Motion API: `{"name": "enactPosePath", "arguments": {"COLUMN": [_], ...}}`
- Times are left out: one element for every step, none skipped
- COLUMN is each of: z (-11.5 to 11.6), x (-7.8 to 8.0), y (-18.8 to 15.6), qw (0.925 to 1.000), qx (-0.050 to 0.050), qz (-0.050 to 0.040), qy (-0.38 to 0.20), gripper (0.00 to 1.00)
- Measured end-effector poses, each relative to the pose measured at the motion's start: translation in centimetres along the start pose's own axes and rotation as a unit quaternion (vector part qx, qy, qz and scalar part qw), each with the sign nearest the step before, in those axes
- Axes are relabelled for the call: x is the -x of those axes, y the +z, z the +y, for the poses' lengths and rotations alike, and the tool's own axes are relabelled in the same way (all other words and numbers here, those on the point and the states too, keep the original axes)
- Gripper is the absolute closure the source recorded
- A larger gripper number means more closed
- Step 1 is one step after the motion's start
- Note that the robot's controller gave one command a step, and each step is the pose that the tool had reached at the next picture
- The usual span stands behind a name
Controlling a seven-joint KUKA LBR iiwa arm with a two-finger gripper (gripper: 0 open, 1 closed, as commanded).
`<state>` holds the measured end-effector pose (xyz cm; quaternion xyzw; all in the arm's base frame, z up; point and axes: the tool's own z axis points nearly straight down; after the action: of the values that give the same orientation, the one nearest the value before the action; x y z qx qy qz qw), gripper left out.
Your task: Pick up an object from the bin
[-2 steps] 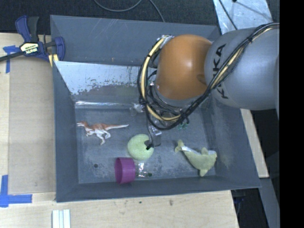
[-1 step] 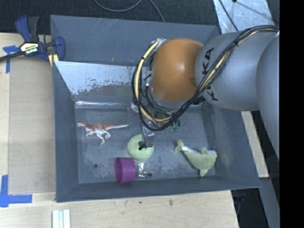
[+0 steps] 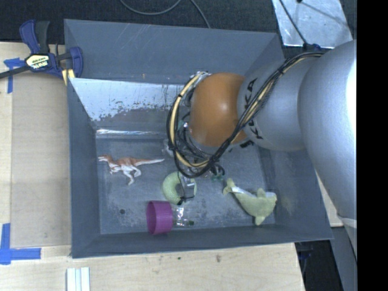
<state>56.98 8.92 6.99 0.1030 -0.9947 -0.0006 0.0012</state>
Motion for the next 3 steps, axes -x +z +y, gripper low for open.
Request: {"name": "enactPosePath", "arguments": {"z": [11.73, 11.73, 11.70], "x": [3.41, 3.41, 3.32], "y": [-0.36, -0.36, -0.79], "qw": [1.0000, 1.0000, 1.0000], "qx": [0.001, 0.001, 0.000], "qz": [-0.0060, -0.0060, -0.0045], "qy": [0.001, 0.001, 0.001], "gripper": [1.00, 1.00, 1.00]}}
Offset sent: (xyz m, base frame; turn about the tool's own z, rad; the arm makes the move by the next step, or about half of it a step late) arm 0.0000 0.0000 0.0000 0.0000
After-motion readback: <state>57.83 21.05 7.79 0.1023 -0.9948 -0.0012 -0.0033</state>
